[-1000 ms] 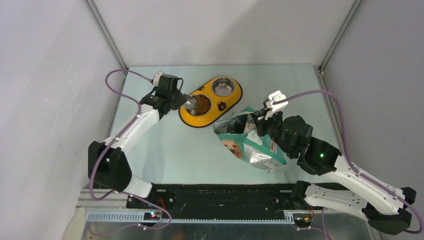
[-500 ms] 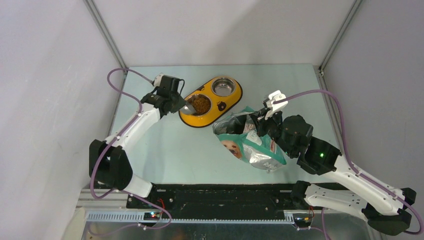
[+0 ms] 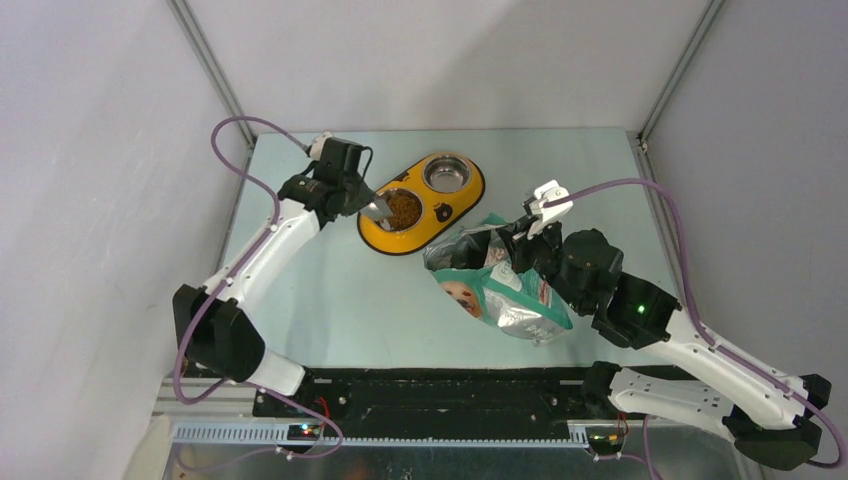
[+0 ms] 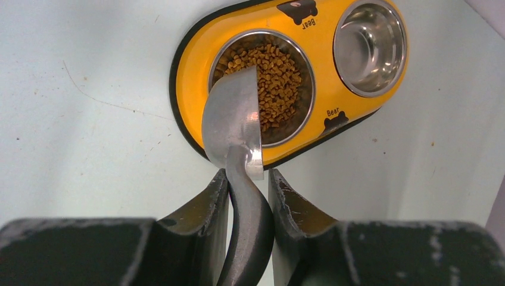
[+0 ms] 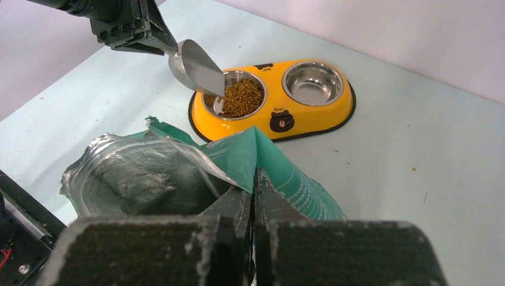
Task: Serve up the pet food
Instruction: Pour the pet food into the pet food bowl.
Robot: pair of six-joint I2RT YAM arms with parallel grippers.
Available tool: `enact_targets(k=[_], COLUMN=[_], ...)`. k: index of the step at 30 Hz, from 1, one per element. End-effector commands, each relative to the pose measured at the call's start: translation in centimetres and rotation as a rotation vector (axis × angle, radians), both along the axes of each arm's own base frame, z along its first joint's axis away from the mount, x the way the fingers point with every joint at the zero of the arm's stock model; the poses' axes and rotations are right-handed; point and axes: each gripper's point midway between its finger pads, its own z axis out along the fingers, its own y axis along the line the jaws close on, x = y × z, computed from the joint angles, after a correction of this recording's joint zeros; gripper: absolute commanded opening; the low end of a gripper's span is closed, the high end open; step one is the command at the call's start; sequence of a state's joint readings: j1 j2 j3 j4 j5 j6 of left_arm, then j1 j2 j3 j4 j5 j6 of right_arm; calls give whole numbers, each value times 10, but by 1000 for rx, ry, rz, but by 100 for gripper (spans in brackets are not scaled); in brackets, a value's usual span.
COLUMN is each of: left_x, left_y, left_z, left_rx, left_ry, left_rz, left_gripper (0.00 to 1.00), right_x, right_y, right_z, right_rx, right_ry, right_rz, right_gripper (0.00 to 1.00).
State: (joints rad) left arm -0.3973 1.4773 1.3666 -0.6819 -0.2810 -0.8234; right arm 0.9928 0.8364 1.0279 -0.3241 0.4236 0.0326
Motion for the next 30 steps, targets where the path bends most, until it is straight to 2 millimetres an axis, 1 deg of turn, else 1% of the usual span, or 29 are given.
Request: enact_targets(k=[1, 6, 7, 8, 9, 11, 12, 13, 14, 15, 16, 17, 18, 19, 20, 21, 22, 25, 26, 27, 28, 29, 30], left_x=[-7, -22, -24, -28, -30, -38, -39, -43, -45, -48, -49, -53, -54, -58, -58, -61, -62, -67, -68, -69, -71, -72, -74], left_y=[6, 5, 3, 4, 3, 4, 5, 5, 6, 7, 7, 7, 6, 6, 5, 5, 3, -1, -3, -4, -6, -8, -10], left_z=[36, 57, 58, 64, 64, 76, 77, 80, 82, 83, 85, 87, 90, 90, 94, 95, 100, 109, 113, 115, 117, 120, 122], left_rx=[15, -28, -34, -44, -48, -63, -64, -68, -71, -74, -79, -85, -95, -105, -118, -130, -147, -180, -193, -201, -213, -223, -234], left_ry=[-71, -122, -127, -147, -153, -187, -192, -201, -208, -217, -228, -238, -255, -265, -284, -296, -315, -362, -377, -389, -395, -407, -413], left_rz=[-3, -42, -53, -60, -73, -85, -88, -94, -97, -102, -106, -113, -116, -124, -124, -130, -139, -166, -177, -184, -198, -206, -221], left_gripper=[0, 0, 0, 0, 0, 0, 0, 0, 0, 0, 0, 0, 0, 0, 0, 0, 0, 0, 0, 0, 0, 0, 0], right_x=[2, 6, 6, 8, 10, 11, 13, 14, 16, 17, 19, 20, 22, 20, 23, 22, 26, 28, 33, 37, 44, 51, 60], right_y=[-5, -10, -11, -13, -15, -20, -20, -26, -26, -32, -33, -39, -43, -50, -56, -61, -69, -95, -107, -112, -122, -131, -133], right_z=[-13, -14, -15, -16, -17, -21, -18, -20, -16, -18, -16, -22, -17, -28, -20, -33, -23, -25, -23, -21, -19, -9, -3], right_rx=[-50, -104, -124, -149, -173, -236, -246, -278, -288, -314, -321, -363, -370, -440, -433, -505, -501, -641, -675, -726, -759, -767, -773], right_ry=[22, 28, 27, 32, 29, 46, 48, 58, 58, 67, 70, 86, 89, 129, 139, 191, 203, 311, 322, 334, 338, 323, 301], right_rz=[-20, -45, -46, -60, -68, -88, -97, -119, -129, -158, -172, -192, -209, -217, -239, -240, -269, -326, -371, -385, -437, -468, -502], right_gripper=[0, 0, 0, 0, 0, 0, 0, 0, 0, 0, 0, 0, 0, 0, 0, 0, 0, 0, 0, 0, 0, 0, 0])
